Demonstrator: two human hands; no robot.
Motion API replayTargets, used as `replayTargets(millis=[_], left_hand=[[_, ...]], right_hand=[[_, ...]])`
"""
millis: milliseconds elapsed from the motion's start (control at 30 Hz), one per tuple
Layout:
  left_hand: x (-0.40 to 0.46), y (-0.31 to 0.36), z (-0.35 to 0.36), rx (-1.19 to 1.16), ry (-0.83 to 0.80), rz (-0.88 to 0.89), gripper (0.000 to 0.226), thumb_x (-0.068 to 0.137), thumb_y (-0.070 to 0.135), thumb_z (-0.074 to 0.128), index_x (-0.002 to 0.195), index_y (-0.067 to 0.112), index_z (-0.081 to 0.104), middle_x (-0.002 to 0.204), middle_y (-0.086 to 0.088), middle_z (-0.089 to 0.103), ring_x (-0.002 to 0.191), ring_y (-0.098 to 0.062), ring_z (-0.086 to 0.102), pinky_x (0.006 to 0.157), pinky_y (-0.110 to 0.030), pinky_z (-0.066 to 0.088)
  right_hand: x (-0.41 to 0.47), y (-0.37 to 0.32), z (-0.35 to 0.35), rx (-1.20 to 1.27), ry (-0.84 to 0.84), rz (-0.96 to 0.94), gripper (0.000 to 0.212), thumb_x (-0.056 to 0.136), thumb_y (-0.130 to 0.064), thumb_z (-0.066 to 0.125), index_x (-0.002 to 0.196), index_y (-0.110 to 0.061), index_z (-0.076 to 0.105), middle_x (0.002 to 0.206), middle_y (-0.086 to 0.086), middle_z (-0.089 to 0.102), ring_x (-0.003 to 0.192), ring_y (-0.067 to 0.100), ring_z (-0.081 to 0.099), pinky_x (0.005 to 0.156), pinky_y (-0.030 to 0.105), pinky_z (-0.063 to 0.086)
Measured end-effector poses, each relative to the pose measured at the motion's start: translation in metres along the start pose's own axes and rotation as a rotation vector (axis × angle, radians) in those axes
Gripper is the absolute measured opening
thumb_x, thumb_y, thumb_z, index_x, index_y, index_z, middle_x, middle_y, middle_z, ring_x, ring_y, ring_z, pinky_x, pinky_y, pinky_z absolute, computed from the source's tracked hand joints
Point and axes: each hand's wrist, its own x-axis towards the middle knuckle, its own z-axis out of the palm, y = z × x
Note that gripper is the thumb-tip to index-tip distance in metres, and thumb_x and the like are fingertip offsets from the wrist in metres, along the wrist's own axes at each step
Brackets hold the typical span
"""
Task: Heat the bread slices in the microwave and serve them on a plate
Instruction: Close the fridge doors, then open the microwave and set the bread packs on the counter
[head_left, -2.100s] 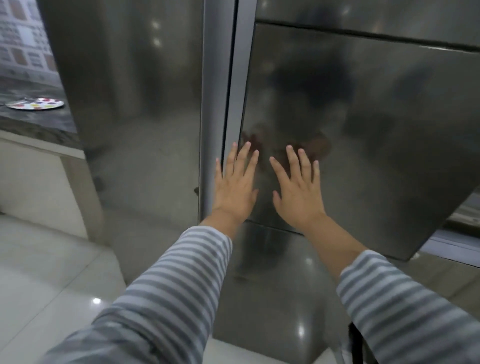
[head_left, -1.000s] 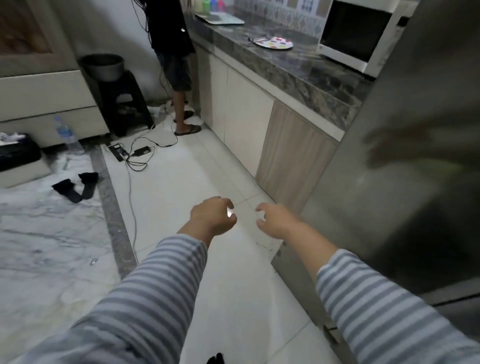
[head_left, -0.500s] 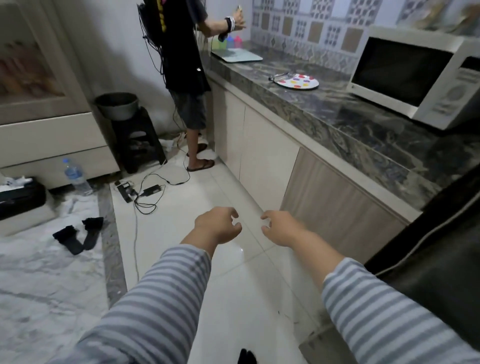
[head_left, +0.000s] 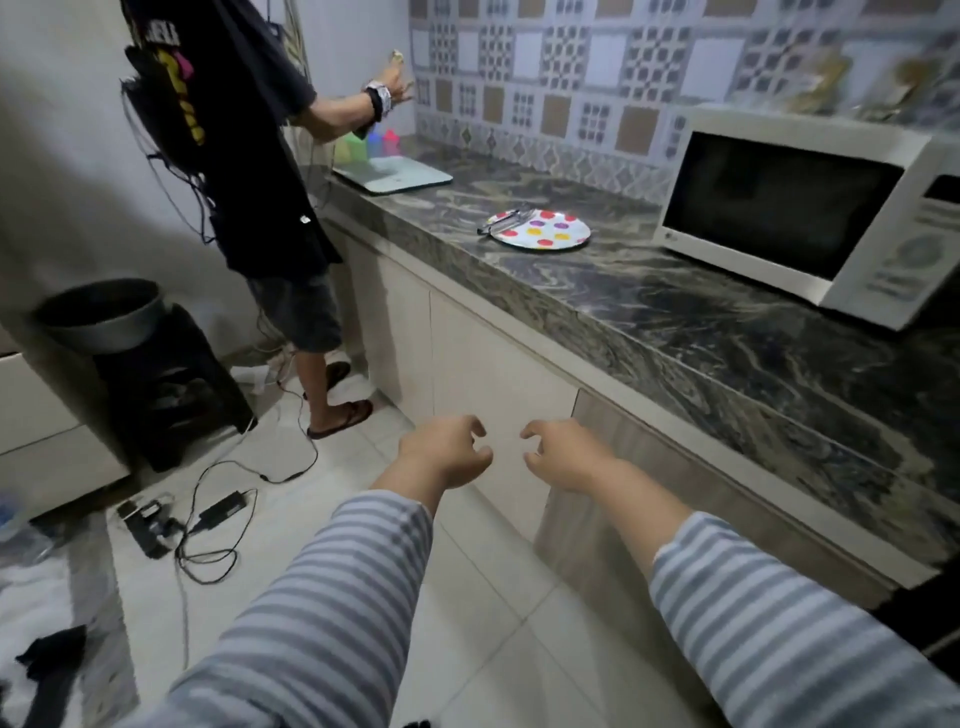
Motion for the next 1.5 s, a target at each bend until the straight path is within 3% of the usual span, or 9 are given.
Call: replayTargets(millis=[267,633,800,900,1067,1167,1333,1400,1500], left_hand=[[0.154,0.047,-0.056,0.061,-0.049,0.290,0.039,0.088,0.041,0.051,0.123,0.027,0.057,0.124,0.000,0.062,0.117,-0.021,0.055,0.097,-0.035,0.045],[0.279,0.210,-0.063,0.070,-0.055,0.673,0.029,0.086,0.041,0.049,0.110,0.030,0.061,0.121,-0.001,0.063,0.111,-0.026,0.058,0.088,-0.035,0.049],[0.310,0.298,-0.057,-0.077,0.019,0.747,0.040,0.086,0.034,0.053,0.126,0.030,0.054,0.129,0.004,0.059,0.118,-0.020,0.055,0.092,-0.032,0.044],[0.330,0.358,-0.050,-0.245,-0.008,0.832,0.044,0.087,0.031,0.057,0.130,0.029,0.051,0.127,0.004,0.059,0.114,-0.017,0.057,0.094,-0.033,0.047],[0.353,0.432,-0.032,-0.439,-0.026,1.004,0.058,0.088,0.026,0.061,0.141,0.032,0.037,0.133,-0.001,0.053,0.119,-0.017,0.053,0.096,-0.037,0.048],[0.362,0.463,-0.021,-0.516,-0.046,1.073,0.069,0.089,0.026,0.063,0.146,0.039,0.026,0.140,0.000,0.045,0.120,-0.016,0.053,0.096,-0.029,0.046],[0.377,0.496,0.006,-0.599,-0.038,1.193,0.091,0.088,0.032,0.065,0.139,0.061,-0.005,0.141,0.005,0.039,0.123,-0.012,0.047,0.095,-0.036,0.048],[0.383,0.506,0.018,-0.594,-0.010,1.233,0.096,0.088,0.032,0.064,0.140,0.059,-0.013,0.140,0.005,0.038,0.120,-0.012,0.049,0.092,-0.037,0.050],[0.389,0.517,0.031,-0.594,0.023,1.268,0.098,0.089,0.028,0.064,0.143,0.050,-0.014,0.130,0.000,0.043,0.100,-0.011,0.052,0.084,-0.035,0.052]], right_hand=[[0.081,0.020,-0.071,0.046,0.230,0.266,0.039,0.090,-0.031,0.046,0.128,-0.034,0.053,0.126,0.000,0.061,0.115,0.024,0.057,0.087,0.032,0.045],[0.103,0.141,-0.181,0.008,0.490,0.520,0.032,0.094,-0.033,0.047,0.124,-0.033,0.058,0.118,-0.003,0.064,0.106,0.021,0.061,0.084,0.034,0.050],[0.101,0.214,-0.229,-0.022,0.584,0.592,0.032,0.093,-0.031,0.048,0.123,-0.032,0.059,0.117,-0.002,0.064,0.107,0.022,0.059,0.073,0.029,0.044],[0.098,0.258,-0.263,-0.095,0.621,0.613,0.036,0.093,-0.029,0.049,0.128,-0.028,0.056,0.127,0.001,0.058,0.117,0.025,0.052,0.087,0.035,0.048],[0.091,0.317,-0.314,-0.176,0.727,0.640,0.050,0.091,-0.026,0.052,0.140,-0.027,0.043,0.146,0.003,0.039,0.135,0.025,0.031,0.108,0.038,0.035],[0.090,0.342,-0.337,-0.224,0.744,0.661,0.061,0.093,-0.026,0.052,0.149,-0.028,0.025,0.160,0.004,0.011,0.147,0.025,0.005,0.118,0.042,0.018],[0.099,0.373,-0.364,-0.298,0.854,0.633,0.081,0.093,-0.025,0.056,0.151,-0.037,0.001,0.160,-0.001,-0.017,0.146,0.022,-0.019,0.119,0.047,0.005],[0.102,0.384,-0.368,-0.358,0.847,0.632,0.089,0.092,-0.027,0.058,0.150,-0.039,-0.009,0.159,0.000,-0.021,0.144,0.023,-0.025,0.118,0.048,-0.003],[0.108,0.399,-0.368,-0.477,0.831,0.602,0.099,0.090,-0.032,0.061,0.145,-0.041,-0.021,0.159,0.004,-0.022,0.143,0.026,-0.026,0.118,0.049,-0.009]])
